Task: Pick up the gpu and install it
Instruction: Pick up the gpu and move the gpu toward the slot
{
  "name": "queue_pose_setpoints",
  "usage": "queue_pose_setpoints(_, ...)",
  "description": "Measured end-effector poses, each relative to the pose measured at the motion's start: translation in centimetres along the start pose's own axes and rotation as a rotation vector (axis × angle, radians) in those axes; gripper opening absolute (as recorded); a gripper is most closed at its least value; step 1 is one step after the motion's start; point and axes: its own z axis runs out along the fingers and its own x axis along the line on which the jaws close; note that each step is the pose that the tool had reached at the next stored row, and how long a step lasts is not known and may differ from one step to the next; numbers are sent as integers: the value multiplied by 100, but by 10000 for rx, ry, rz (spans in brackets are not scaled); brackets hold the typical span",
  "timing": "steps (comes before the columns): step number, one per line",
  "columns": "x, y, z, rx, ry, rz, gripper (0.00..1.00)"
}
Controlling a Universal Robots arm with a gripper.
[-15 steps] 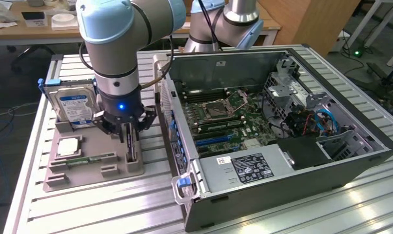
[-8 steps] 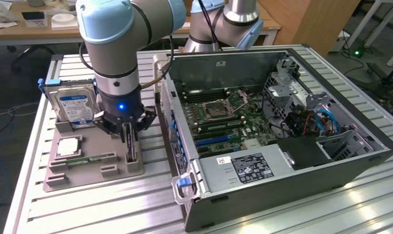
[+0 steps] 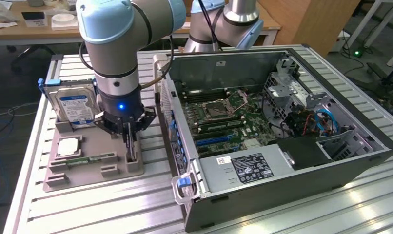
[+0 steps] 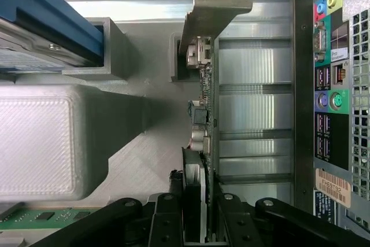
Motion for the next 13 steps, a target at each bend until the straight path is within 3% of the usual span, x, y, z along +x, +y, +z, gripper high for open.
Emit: queue_pose_setpoints(13, 1, 1, -13, -22, 0, 2, 27)
